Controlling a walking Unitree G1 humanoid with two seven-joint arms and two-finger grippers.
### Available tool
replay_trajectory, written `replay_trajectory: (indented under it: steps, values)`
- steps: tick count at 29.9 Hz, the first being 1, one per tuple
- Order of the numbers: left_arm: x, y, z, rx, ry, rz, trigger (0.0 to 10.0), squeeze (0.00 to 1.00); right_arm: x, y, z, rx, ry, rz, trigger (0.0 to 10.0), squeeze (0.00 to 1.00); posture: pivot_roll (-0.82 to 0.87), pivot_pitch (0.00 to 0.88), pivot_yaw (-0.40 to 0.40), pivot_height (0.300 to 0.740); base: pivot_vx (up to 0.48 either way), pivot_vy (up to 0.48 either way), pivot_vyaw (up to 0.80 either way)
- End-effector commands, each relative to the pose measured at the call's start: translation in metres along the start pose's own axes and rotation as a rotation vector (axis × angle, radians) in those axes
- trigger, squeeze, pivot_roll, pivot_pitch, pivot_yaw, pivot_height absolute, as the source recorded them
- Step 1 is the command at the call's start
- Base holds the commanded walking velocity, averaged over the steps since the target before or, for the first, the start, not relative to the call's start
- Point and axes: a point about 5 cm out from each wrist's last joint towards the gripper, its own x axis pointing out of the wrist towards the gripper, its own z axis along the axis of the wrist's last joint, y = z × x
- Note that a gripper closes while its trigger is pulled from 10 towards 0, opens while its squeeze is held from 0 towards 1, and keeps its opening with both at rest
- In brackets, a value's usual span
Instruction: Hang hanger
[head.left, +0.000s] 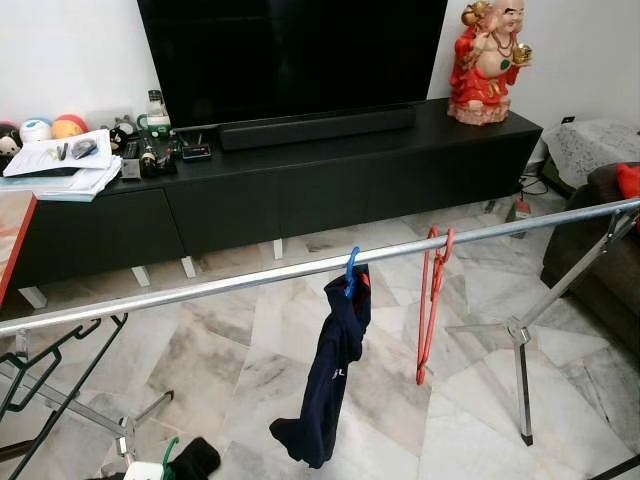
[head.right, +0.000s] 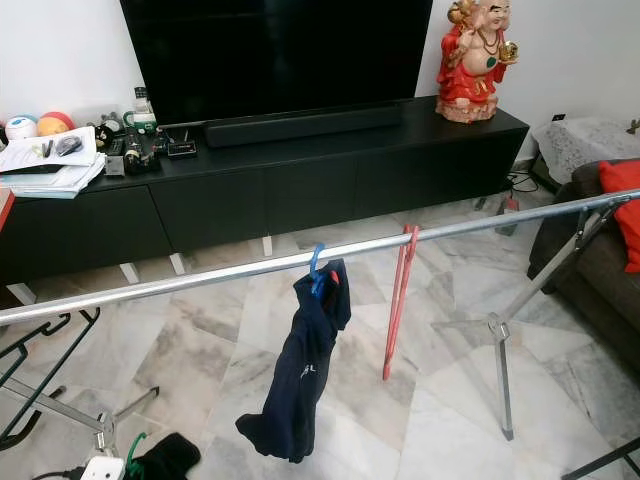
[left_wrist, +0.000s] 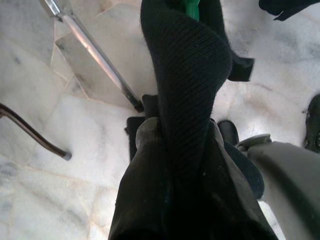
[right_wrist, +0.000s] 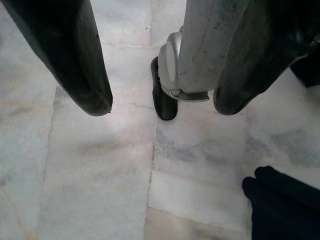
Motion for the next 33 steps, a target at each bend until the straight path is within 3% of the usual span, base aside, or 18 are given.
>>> replay_trajectory:
  steps: [1,4,14,20,33]
  values:
    - [-0.001,0.003,-0.006,0.005,0.021,0.011,10.0,0.0,0.0,0.0,-0.003,0.029,0.01,-0.002,10.0,0.0,0.01,0.0,0.054,0.74,0.0,0.0,0.0]
    - [-0.003,0.008,-0.011,-0.001,0.028,0.018,10.0,0.0,0.0,-0.002,-0.002,-0.041,0.005,0.013,10.0,0.0,0.02,0.0,0.055,0.74,0.0,0.0,0.0]
    - [-0.009,0.032,-0.009,-0.009,0.021,0.047,10.0,0.0,-0.001,-0.004,-0.002,-0.048,0.007,0.013,10.0,0.0,0.02,0.0,0.054,0.74,0.0,0.0,0.71]
    - [-0.008,0.028,-0.011,-0.011,0.031,0.046,10.0,0.0,-0.001,-0.001,-0.005,-0.048,0.015,0.018,10.0,0.0,0.02,0.0,0.05,0.74,0.0,0.0,0.75]
    - [-0.004,0.011,-0.012,-0.053,0.037,0.04,10.0,0.0,-0.001,-0.008,-0.003,0.005,0.018,0.013,10.0,0.0,0.02,0.0,0.042,0.74,0.0,0.0,0.0]
